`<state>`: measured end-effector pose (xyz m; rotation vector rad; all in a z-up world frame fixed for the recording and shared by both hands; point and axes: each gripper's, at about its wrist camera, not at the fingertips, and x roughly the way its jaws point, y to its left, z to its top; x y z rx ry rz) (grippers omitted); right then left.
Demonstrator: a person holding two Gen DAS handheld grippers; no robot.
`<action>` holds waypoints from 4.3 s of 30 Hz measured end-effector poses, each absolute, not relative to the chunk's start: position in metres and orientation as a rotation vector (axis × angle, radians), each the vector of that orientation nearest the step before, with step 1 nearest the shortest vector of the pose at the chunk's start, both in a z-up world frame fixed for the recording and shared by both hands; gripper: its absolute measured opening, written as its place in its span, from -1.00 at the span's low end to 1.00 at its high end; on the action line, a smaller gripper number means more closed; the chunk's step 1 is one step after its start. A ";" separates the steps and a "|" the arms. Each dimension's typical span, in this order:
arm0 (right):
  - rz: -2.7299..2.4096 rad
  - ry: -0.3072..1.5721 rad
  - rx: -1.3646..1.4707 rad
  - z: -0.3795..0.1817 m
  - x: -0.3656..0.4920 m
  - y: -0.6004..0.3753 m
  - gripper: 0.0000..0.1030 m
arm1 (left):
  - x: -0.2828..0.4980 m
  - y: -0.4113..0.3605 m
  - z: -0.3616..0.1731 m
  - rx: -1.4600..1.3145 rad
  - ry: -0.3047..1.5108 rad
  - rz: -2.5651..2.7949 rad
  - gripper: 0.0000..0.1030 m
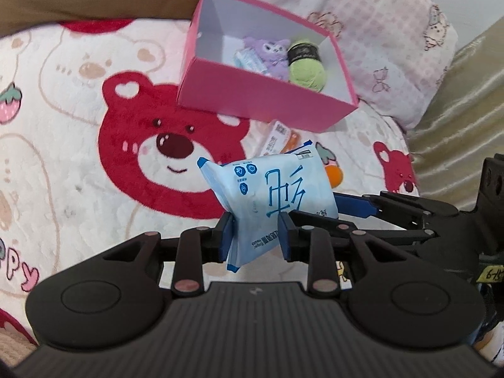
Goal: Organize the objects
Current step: 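Lift the wipes pack with the left gripper and carry it toward the box, then lower the wipes pack with the left gripper into the box, then open the left gripper to release the wipes pack in the box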
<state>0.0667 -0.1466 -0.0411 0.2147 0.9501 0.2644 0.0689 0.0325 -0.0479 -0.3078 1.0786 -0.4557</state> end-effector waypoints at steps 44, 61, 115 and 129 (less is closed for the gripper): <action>0.108 0.732 0.092 0.032 0.130 -0.193 0.22 | 0.172 -0.019 0.027 -0.272 0.875 -0.544 -0.38; 0.055 0.833 0.132 0.006 0.209 -0.246 0.14 | 0.264 -0.064 -0.013 -0.327 0.977 -0.524 -0.37; -0.060 1.081 0.217 -0.108 0.263 -0.273 -0.54 | 0.335 -0.089 -0.150 -0.380 1.278 -0.440 -0.39; -0.061 0.972 0.196 -0.088 0.245 -0.277 -0.34 | 0.319 -0.085 -0.115 -0.221 1.107 -0.410 -0.06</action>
